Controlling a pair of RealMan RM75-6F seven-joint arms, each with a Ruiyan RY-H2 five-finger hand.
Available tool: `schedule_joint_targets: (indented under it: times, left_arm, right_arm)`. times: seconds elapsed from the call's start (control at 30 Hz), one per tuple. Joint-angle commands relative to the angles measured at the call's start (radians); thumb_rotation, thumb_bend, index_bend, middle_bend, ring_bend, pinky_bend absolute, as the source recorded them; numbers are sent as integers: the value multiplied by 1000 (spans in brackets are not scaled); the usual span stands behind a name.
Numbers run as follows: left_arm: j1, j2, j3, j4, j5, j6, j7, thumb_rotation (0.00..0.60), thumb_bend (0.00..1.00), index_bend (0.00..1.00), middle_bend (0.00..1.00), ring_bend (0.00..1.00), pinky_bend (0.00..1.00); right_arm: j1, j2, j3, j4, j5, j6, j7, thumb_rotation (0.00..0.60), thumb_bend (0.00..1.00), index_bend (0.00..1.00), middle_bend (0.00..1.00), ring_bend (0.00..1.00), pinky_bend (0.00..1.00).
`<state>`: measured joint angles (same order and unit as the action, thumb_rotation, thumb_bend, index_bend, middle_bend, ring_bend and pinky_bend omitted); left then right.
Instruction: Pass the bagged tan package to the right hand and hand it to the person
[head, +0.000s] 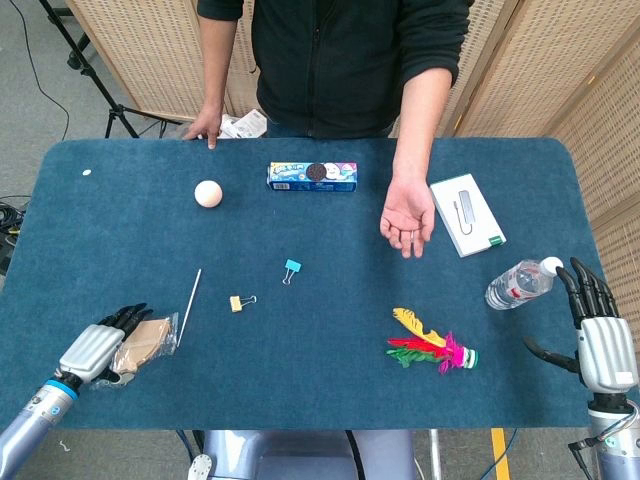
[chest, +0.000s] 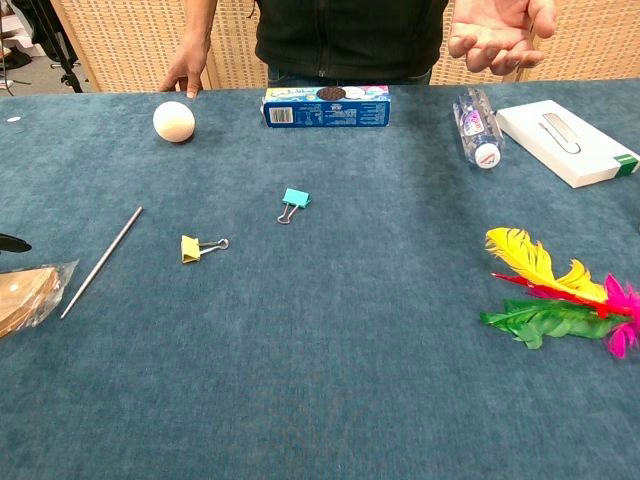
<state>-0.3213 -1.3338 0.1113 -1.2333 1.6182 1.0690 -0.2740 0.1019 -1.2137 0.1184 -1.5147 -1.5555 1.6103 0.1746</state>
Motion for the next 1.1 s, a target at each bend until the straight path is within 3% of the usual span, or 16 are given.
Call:
schedule_joint_targets:
  times: [0.03,0.2,0.5,0.7,0.9,1.1]
  left_arm:
    - [0,-5,-2,5,-10,-4,11,600,235,288,311,263,420]
    - [-6,-7,1,1,-22,-20,26,600,299,409,377,314,457]
    - [16,30,-17,-38,23,132,-19,600,286,416,384,316,457]
    - [-3,75,-62,-118,77,243,27,600,267,416,384,316,457]
    - [-59,123,-106,-241,81,219,115,600,249,416,384,316,457]
    - [-167,102,-148,-318,140,151,174,600,225,416,384,316,457]
  right_arm:
    - [1,0,0,0,1,-2,1,600,0,0,0,0,84]
    - [1,-1,0,0,1,-4,-1,600,0,0,0,0,84]
    - [-1,2,2,-2,4,-5,5,600,0,0,0,0,84]
    - [-2,5,4,-3,8,-7,9,600,0,0,0,0,84]
    - [-2,6,10,0,20,-11,17,600,0,0,0,0,84]
    - [1,7,16,3,31,-19,21,600,0,0,0,0,84]
